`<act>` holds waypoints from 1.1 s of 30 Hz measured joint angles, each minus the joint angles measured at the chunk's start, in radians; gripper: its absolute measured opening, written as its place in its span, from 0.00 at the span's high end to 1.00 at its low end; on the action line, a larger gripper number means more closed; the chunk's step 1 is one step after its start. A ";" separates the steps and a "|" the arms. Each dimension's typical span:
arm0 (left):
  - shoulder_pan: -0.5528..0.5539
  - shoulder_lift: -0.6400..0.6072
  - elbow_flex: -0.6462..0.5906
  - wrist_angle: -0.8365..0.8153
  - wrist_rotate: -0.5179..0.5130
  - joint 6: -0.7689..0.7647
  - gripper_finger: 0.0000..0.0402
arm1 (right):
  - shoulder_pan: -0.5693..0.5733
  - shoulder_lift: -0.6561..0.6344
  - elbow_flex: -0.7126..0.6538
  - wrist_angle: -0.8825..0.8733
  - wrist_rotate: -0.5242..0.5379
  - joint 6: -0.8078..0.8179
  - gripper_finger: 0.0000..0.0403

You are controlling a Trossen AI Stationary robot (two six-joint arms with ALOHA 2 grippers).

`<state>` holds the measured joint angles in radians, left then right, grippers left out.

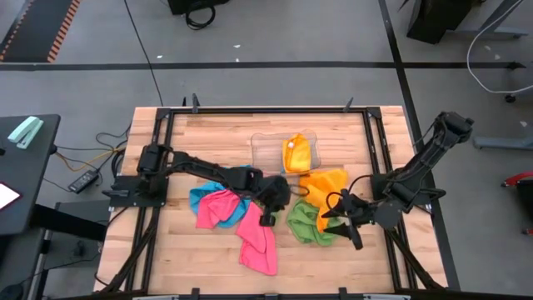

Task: Fold microfiber towels
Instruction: Fold the bottom pink microfiber cloth

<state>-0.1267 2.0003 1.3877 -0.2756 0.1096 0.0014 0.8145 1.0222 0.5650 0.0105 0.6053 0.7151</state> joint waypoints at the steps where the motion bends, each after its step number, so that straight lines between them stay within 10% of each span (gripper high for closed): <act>1: -0.014 -0.002 -0.007 0.001 -0.003 -0.013 0.98 | 0.011 0.000 -0.014 0.031 0.014 0.000 0.42; 13: -0.160 -0.282 -0.271 0.171 -0.205 -0.099 0.95 | 0.030 0.032 -0.073 0.190 0.281 0.017 0.42; 33: -0.167 -0.883 -0.727 0.383 -0.499 -0.085 0.98 | -0.185 0.402 0.126 0.268 0.216 -0.076 0.42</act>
<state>-0.2937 1.1176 0.6608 0.1075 -0.3899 -0.0836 0.6297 1.4246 0.6907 0.2787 0.8215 0.6390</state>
